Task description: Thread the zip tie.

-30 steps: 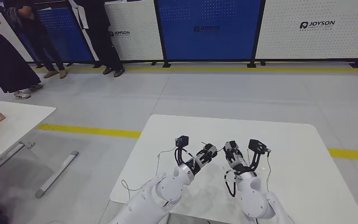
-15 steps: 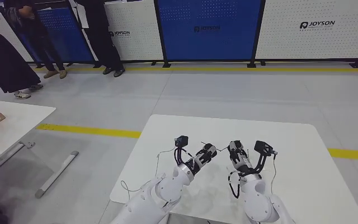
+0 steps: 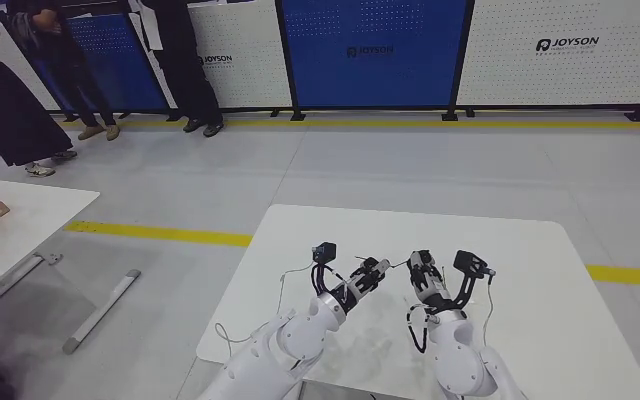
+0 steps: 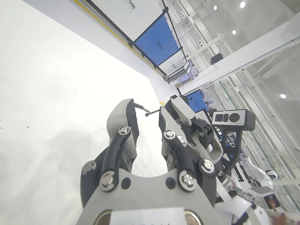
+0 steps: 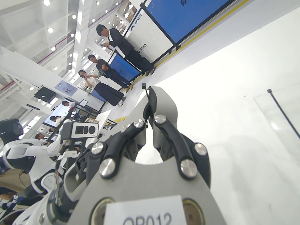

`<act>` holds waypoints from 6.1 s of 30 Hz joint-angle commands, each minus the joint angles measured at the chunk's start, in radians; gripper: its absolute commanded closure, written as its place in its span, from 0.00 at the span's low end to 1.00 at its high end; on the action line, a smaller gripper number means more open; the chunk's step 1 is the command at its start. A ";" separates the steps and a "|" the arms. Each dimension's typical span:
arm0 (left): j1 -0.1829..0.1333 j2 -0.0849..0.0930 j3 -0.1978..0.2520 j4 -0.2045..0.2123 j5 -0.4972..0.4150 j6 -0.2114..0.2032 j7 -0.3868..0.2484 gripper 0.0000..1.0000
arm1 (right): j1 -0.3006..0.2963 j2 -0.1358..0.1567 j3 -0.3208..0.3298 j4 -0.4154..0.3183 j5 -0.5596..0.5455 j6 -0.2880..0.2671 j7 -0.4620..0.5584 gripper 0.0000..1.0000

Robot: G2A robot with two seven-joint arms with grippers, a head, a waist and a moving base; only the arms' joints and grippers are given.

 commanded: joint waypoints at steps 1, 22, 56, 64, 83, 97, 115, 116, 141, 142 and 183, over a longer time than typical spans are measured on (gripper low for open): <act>0.000 0.000 -0.001 0.000 0.001 -0.001 -0.003 0.76 | 0.000 0.000 0.000 -0.001 -0.001 0.001 0.000 1.00; -0.009 -0.009 -0.011 0.013 0.000 -0.004 -0.034 1.00 | -0.009 -0.002 -0.007 -0.014 -0.028 0.008 0.004 1.00; -0.002 -0.020 -0.015 0.014 0.006 -0.023 -0.041 0.63 | -0.001 -0.006 -0.001 0.003 0.021 -0.013 0.027 1.00; 0.001 -0.022 -0.017 0.008 0.016 -0.016 -0.043 0.71 | -0.006 -0.004 -0.005 -0.007 -0.036 -0.001 0.007 1.00; -0.002 -0.027 -0.023 0.013 0.012 -0.007 -0.060 1.00 | -0.015 -0.002 -0.015 -0.017 -0.092 -0.018 0.025 1.00; -0.001 -0.031 -0.020 0.019 0.024 0.000 -0.057 1.00 | -0.010 -0.001 0.010 -0.012 -0.032 -0.029 0.064 0.75; -0.001 -0.036 -0.022 0.018 0.028 0.019 -0.052 1.00 | -0.034 0.005 0.015 -0.030 -0.060 -0.051 0.064 0.66; -0.001 -0.036 -0.023 0.018 0.028 0.020 -0.052 1.00 | -0.035 0.006 0.014 -0.031 -0.065 -0.053 0.066 0.65; -0.003 -0.044 -0.030 0.017 0.022 0.030 -0.040 1.00 | -0.027 0.008 0.010 -0.026 -0.068 -0.058 0.084 1.00; -0.003 -0.044 -0.030 0.017 0.022 0.032 -0.038 1.00 | -0.025 0.008 0.010 -0.026 -0.066 -0.059 0.086 0.72; 0.013 -0.051 -0.036 0.009 0.034 0.011 -0.049 1.00 | -0.051 0.016 0.018 -0.037 -0.067 -0.115 0.044 1.00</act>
